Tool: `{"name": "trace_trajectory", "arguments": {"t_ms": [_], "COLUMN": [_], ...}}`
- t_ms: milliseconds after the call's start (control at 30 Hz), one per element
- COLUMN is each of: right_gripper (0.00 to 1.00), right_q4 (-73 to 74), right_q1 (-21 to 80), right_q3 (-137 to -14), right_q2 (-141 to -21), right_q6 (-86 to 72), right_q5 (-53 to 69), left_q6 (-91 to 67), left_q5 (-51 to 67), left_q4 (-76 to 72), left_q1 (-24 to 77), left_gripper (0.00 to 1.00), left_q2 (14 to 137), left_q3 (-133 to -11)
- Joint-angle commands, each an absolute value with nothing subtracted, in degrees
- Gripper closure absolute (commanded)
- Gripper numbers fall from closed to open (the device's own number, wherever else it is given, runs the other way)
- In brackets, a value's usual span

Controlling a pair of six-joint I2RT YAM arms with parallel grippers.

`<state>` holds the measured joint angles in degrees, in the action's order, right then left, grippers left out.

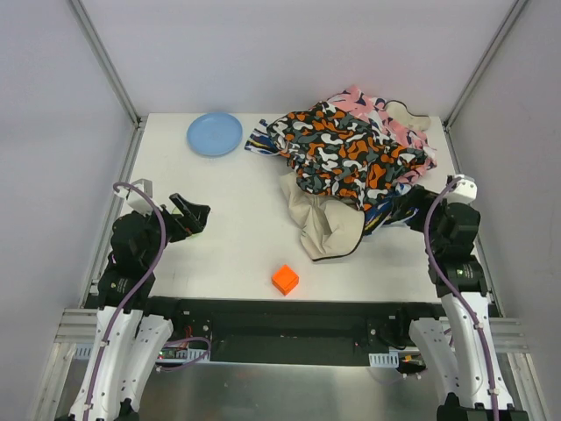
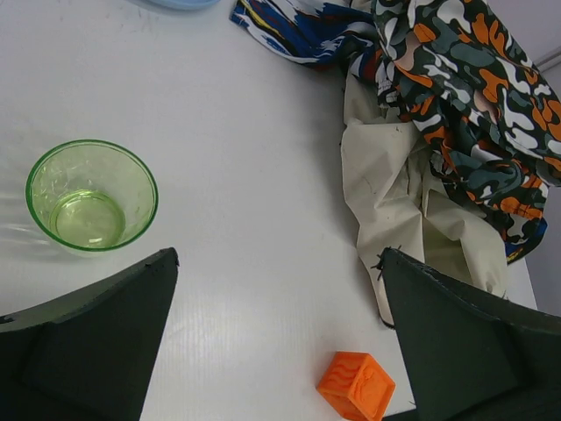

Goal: Pick out a specific cloth from the pile

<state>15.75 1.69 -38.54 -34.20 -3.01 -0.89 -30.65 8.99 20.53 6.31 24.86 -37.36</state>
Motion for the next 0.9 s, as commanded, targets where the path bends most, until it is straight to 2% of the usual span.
{"name": "trace_trajectory", "arguments": {"t_ms": [0, 133, 233, 267, 433, 500, 700, 867], "right_gripper": [0.05, 0.05, 0.05, 0.05, 0.05, 0.05, 0.05, 0.05], "right_q4": [11.79, 2.22, 4.89, 7.97, 15.90, 17.57, 27.15, 27.16], "right_q1": [1.67, 1.67, 4.99, 9.19, 37.13, 43.65, 49.39, 49.40], "right_q3": [-39.29, -37.97, -42.34, -44.36, -48.77, -50.70, -58.97, -58.80], "right_q2": [-31.39, -30.06, -33.82, -35.06, -43.13, -48.66, -71.59, -84.44], "right_q6": [-2.29, 3.51, 10.78, 14.20, 36.43, 41.72, 47.72, 51.59], "right_q5": [-1.95, 18.48, 33.11, 31.57, 0.75, -8.22, -24.41, -31.37], "left_q6": [-31.03, -30.85, -30.76, -30.76, -30.41, -30.32, -29.79, -29.36], "left_q5": [9.41, 9.67, 10.19, 10.28, 9.93, 9.76, 9.58, 9.58], "left_q4": [18.19, 18.11, 17.84, 17.58, 17.23, 17.23, 17.14, 16.88], "left_q1": [6.06, 6.06, 6.06, 6.06, 6.06, 6.06, 6.15, 6.06], "left_gripper": [0.01, 0.01, 0.01, 0.01, 0.01, 0.01, 0.01, 0.01], "left_q2": [25.22, 26.10, 27.06, 27.16, 28.56, 29.09, 29.62, 30.06], "left_q3": [-37.09, -36.74, -36.21, -35.95, -34.98, -34.81, -34.28, -33.93]}}
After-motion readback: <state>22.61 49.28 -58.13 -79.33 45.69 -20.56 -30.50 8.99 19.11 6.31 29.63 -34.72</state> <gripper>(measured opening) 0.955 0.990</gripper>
